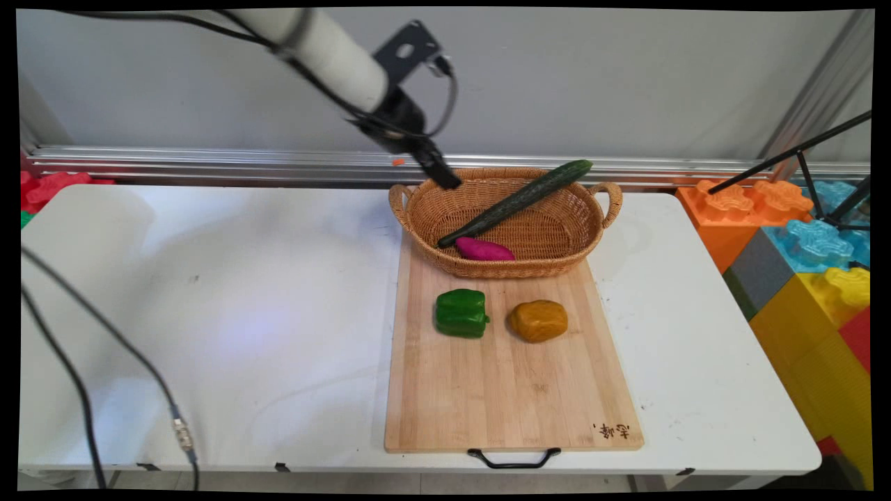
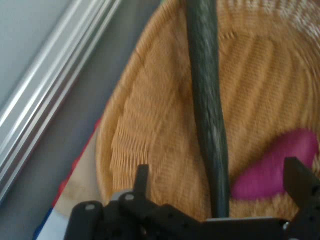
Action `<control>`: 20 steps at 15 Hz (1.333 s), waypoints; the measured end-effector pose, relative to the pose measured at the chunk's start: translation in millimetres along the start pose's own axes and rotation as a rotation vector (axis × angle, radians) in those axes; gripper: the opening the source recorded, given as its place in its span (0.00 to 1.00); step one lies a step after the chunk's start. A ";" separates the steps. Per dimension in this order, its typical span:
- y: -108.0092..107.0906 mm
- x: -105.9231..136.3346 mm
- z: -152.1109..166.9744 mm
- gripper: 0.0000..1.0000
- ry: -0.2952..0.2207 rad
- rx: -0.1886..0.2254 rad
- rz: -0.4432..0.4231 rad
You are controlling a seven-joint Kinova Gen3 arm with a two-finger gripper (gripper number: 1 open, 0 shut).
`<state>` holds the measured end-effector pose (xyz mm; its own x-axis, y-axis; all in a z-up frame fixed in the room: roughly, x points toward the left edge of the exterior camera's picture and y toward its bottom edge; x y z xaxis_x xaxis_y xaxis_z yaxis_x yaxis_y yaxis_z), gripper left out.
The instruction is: Pick up the cucumber from the vegetable basket, then place the picked object on the cutting board
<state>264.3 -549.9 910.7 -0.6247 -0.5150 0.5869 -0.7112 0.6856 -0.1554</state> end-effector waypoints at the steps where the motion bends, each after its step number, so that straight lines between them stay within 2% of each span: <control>1: 2.3 6.6 16.0 1.00 0.003 0.003 -0.016; 6: 13.5 29.0 101.4 1.00 0.007 0.000 -0.075; 9: 18.6 36.6 141.4 1.00 0.006 -0.006 -0.094; 12: 22.1 42.3 171.3 1.00 0.006 -0.007 -0.106; 15: 23.4 46.1 186.6 1.00 0.008 -0.002 -0.111; 16: 23.7 47.7 190.5 0.00 0.010 0.000 -0.111; 20: 24.2 55.3 196.3 0.00 0.017 0.012 -0.107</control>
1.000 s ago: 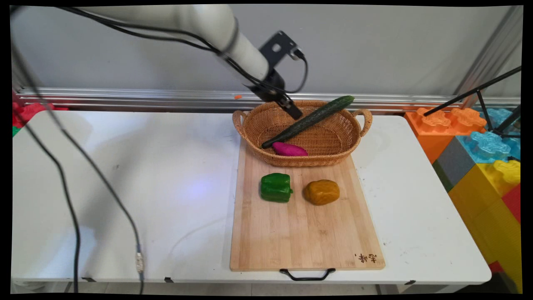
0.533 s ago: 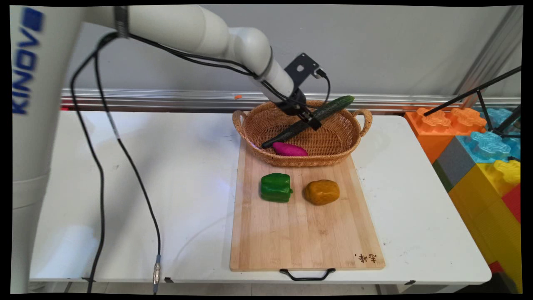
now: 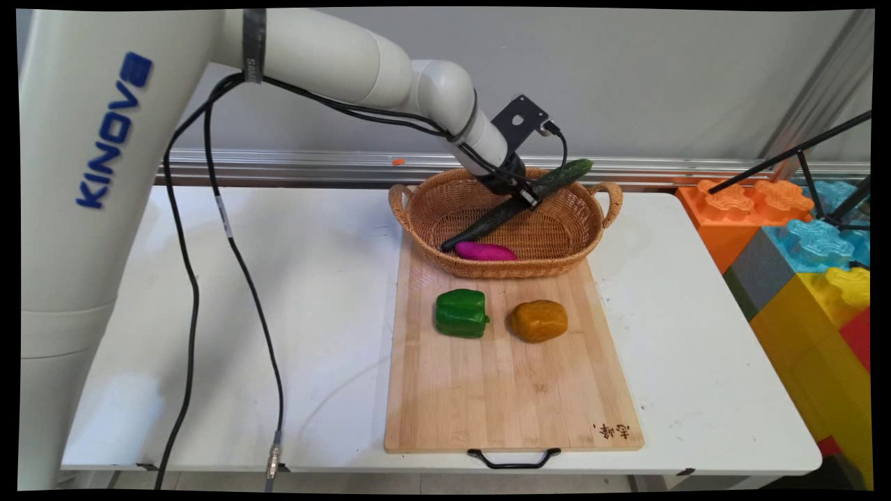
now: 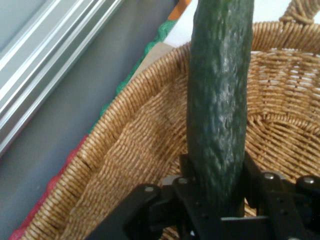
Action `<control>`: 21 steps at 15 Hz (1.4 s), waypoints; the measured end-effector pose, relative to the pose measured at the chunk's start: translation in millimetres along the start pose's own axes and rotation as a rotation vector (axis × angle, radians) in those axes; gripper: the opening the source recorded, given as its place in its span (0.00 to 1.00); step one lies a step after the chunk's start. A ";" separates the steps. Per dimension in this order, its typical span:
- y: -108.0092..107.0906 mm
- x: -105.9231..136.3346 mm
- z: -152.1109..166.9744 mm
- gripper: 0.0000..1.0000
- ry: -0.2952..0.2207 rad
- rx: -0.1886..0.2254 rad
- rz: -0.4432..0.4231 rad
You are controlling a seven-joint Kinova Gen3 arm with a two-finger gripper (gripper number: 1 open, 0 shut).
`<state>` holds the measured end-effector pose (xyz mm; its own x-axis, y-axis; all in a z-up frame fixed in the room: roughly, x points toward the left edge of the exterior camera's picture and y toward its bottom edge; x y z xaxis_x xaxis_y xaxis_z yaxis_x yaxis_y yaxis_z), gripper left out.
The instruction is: Place the picked object on the cutting board
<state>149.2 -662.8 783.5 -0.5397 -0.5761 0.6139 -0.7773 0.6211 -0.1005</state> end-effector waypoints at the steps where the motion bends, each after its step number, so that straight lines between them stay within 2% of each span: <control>1: 0.4 2.3 -1.8 0.00 0.003 0.003 0.002; 8: 1.8 21.0 -33.0 0.00 0.029 0.021 0.033; 11: 2.9 41.0 -73.2 0.00 0.067 0.043 0.077; 14: 9.6 56.5 -115.1 0.00 0.094 0.037 0.119; 17: 20.0 61.7 -144.9 0.00 0.097 0.000 0.146; 18: 31.4 60.9 -164.1 0.00 0.088 -0.049 0.167; 21: 54.9 52.5 -190.9 0.00 0.063 -0.151 0.214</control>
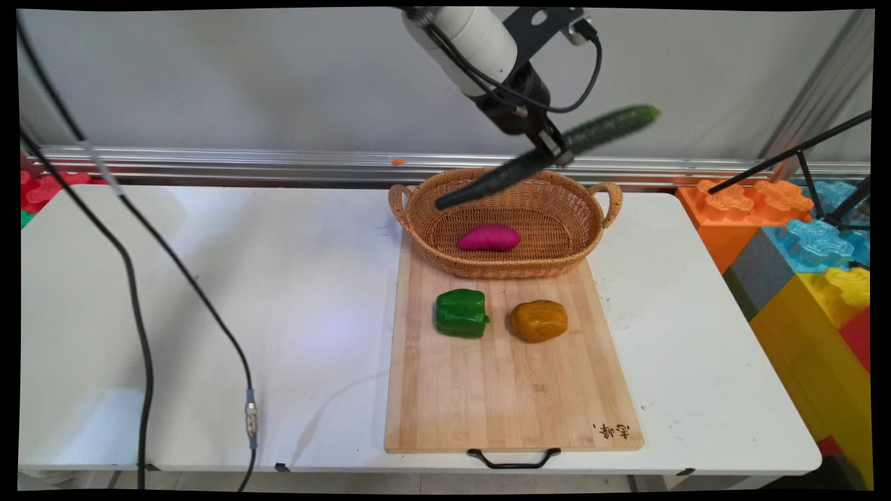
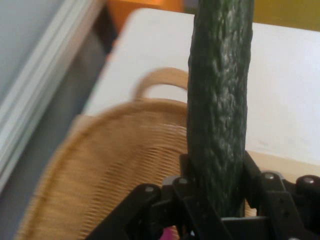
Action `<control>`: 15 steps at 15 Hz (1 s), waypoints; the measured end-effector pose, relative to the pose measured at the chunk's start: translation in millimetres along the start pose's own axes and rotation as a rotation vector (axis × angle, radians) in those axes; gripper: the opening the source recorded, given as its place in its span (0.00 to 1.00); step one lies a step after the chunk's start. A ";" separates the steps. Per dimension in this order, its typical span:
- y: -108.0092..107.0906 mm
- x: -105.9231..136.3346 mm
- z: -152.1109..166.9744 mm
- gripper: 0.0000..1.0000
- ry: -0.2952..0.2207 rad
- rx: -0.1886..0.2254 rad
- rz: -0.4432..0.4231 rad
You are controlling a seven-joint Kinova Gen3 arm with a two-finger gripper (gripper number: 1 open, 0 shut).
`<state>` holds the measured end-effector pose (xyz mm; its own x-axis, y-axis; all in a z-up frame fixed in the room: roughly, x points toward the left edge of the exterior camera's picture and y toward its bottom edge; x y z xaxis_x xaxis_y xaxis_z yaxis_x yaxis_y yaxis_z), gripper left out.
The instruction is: Place the picked object on the cutting board
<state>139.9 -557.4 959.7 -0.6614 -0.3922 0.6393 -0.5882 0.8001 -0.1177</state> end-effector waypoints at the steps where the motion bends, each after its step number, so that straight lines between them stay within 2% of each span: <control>1: 10.2 -1.6 -7.2 0.00 -0.006 -0.038 0.017; 5: 50.1 -14.8 -27.5 0.00 -0.027 -0.161 0.093; 8: 80.7 -33.9 -28.0 0.00 -0.052 -0.219 0.147; 11: 106.3 -59.2 -14.6 0.00 -0.096 -0.240 0.191; 15: 132.6 -91.7 11.1 0.00 -0.145 -0.248 0.252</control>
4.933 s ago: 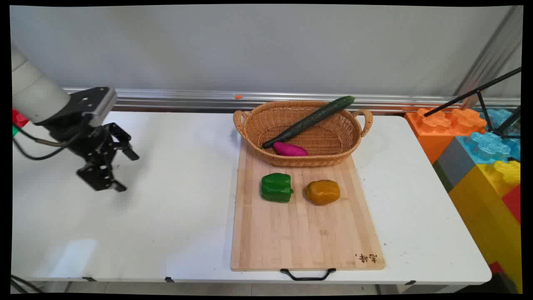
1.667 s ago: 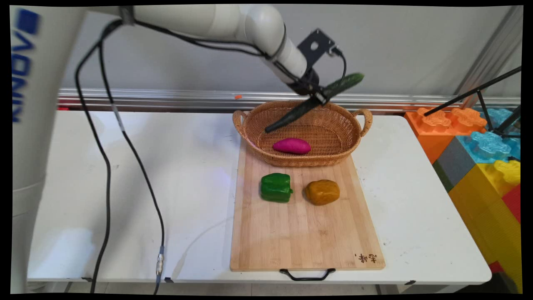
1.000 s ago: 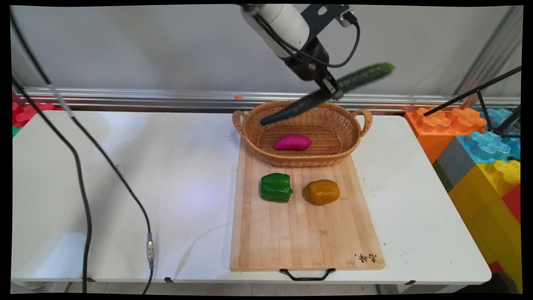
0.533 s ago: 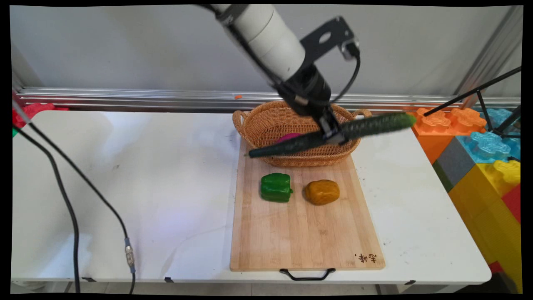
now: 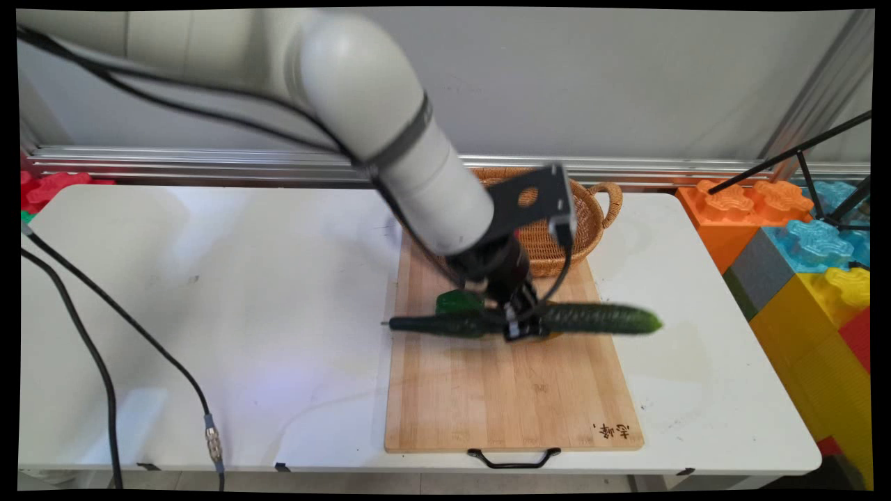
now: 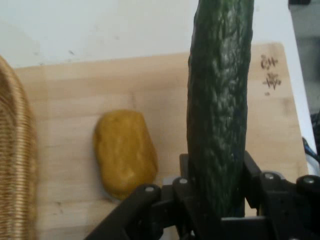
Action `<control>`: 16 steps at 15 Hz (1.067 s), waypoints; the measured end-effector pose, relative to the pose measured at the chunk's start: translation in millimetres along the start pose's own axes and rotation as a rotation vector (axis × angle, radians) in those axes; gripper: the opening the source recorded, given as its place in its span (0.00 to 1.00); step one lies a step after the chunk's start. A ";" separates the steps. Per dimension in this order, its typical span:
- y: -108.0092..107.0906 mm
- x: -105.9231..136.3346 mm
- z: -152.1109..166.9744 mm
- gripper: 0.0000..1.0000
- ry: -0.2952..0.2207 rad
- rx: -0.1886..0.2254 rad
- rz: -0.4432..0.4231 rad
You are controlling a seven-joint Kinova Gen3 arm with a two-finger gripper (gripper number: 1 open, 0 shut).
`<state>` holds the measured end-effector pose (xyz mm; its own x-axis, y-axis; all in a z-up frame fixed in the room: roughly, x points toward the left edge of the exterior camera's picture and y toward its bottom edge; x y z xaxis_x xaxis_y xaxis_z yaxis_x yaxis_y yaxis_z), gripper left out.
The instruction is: Place the picked object on the cutting board
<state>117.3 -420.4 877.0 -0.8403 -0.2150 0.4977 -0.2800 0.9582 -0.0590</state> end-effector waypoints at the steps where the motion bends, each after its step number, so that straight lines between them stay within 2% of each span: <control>1: 5.5 -5.1 9.6 0.00 -0.012 -0.001 0.011; 7: 25.4 -24.4 52.7 0.00 -0.048 0.011 0.067; 13: 35.1 -35.5 75.7 0.00 -0.060 0.026 0.102; 14: 36.7 -37.0 78.3 1.00 -0.061 0.024 0.106; 16: 39.3 -38.2 81.4 1.00 -0.059 0.021 0.111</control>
<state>100.7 -389.9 785.2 -0.8926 -0.1189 0.4350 -0.1926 0.9727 -0.1294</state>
